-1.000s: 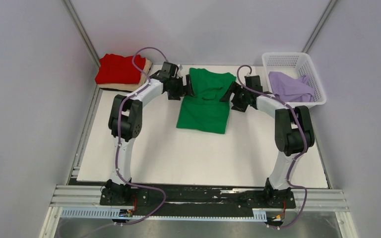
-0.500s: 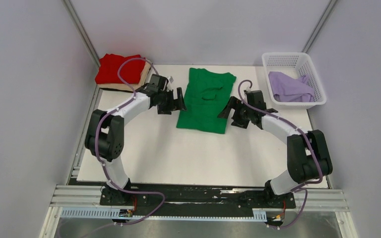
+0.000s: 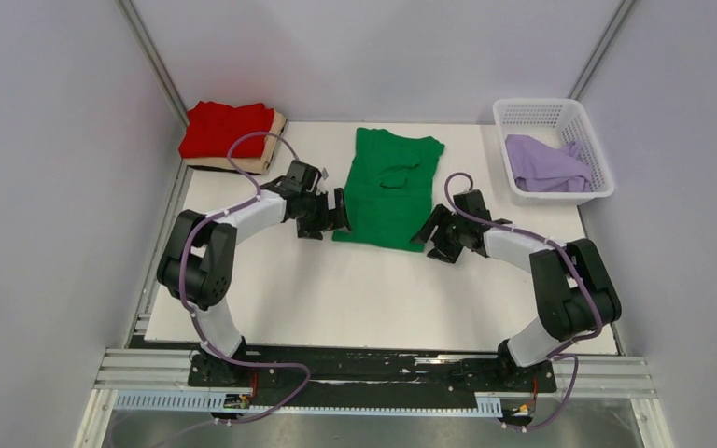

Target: Fold and stack the t-shirts

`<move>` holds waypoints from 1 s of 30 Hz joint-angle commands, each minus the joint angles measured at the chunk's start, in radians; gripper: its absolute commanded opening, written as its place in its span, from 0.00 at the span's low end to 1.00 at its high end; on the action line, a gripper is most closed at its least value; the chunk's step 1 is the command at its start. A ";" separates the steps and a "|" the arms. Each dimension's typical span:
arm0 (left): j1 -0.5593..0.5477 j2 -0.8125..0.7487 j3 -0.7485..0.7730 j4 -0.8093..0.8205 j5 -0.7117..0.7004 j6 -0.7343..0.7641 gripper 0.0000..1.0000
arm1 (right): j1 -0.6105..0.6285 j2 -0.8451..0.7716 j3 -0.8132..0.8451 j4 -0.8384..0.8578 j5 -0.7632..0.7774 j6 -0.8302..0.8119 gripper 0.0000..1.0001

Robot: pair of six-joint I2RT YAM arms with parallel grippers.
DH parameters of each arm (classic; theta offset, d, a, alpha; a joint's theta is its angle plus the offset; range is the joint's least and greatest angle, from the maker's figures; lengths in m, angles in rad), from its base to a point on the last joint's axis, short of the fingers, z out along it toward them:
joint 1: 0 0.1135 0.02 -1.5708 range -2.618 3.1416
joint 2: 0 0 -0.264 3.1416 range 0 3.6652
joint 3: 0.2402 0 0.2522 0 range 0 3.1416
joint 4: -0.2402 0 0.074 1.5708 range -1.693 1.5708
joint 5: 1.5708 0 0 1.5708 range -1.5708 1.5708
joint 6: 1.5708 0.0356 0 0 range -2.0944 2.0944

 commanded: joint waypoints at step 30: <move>-0.022 0.130 -0.055 0.100 0.005 -0.084 0.07 | 0.016 0.047 -0.118 0.015 -0.010 0.026 0.00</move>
